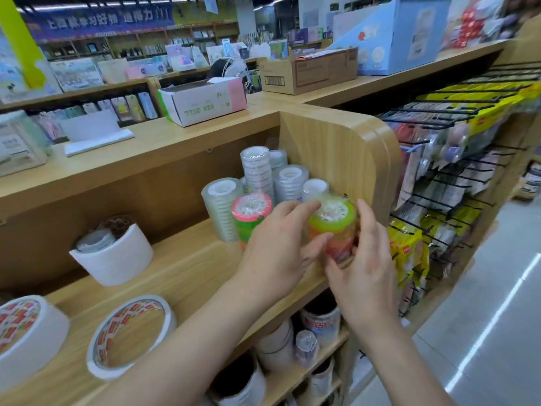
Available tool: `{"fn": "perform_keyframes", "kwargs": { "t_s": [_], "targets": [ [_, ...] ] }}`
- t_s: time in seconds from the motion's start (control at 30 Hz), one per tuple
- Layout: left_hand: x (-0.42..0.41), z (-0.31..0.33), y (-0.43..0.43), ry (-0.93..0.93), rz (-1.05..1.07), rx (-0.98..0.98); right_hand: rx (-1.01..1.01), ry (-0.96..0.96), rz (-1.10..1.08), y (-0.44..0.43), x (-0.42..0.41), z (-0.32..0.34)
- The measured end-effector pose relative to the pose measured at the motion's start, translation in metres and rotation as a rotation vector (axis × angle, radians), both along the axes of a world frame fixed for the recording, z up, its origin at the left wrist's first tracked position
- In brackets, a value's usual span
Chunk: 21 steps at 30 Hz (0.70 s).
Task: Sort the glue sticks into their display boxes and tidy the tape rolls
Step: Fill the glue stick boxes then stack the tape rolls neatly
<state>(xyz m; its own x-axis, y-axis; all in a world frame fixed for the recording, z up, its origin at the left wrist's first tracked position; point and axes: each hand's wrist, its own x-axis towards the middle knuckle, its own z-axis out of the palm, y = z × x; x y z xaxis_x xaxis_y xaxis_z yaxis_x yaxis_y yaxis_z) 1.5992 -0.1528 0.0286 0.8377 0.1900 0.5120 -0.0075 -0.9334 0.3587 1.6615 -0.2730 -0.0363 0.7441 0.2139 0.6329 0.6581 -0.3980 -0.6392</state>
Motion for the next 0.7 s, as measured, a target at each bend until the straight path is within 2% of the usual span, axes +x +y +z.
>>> {"fn": "perform_keyframes", "kwargs": {
  "t_s": [0.1,0.23,0.27,0.33,0.43,0.5,0.7],
  "targets": [
    [0.003,0.000,0.001,-0.009,0.019,-0.057,-0.149,-0.047,-0.004,-0.004,0.000,0.005],
    [0.007,0.005,-0.002,-0.105,0.085,-0.342,-0.167,-0.128,-0.032,-0.005,0.001,0.017],
    [0.008,0.005,-0.003,-0.134,0.128,-0.353,-0.161,-0.164,-0.027,-0.005,0.002,0.020],
    [0.008,0.007,-0.003,-0.125,0.210,-0.244,-0.155,-0.214,0.010,-0.006,0.008,0.025],
    [0.007,0.017,-0.004,0.030,0.272,-0.116,-0.128,-0.250,0.079,-0.007,0.017,0.029],
    [0.010,0.024,-0.006,0.083,0.303,-0.123,-0.105,-0.247,0.120,-0.007,0.019,0.031],
    [0.015,0.028,-0.014,-0.042,0.304,-0.248,-0.122,-0.188,0.225,-0.015,0.026,0.043]
  ]
}}
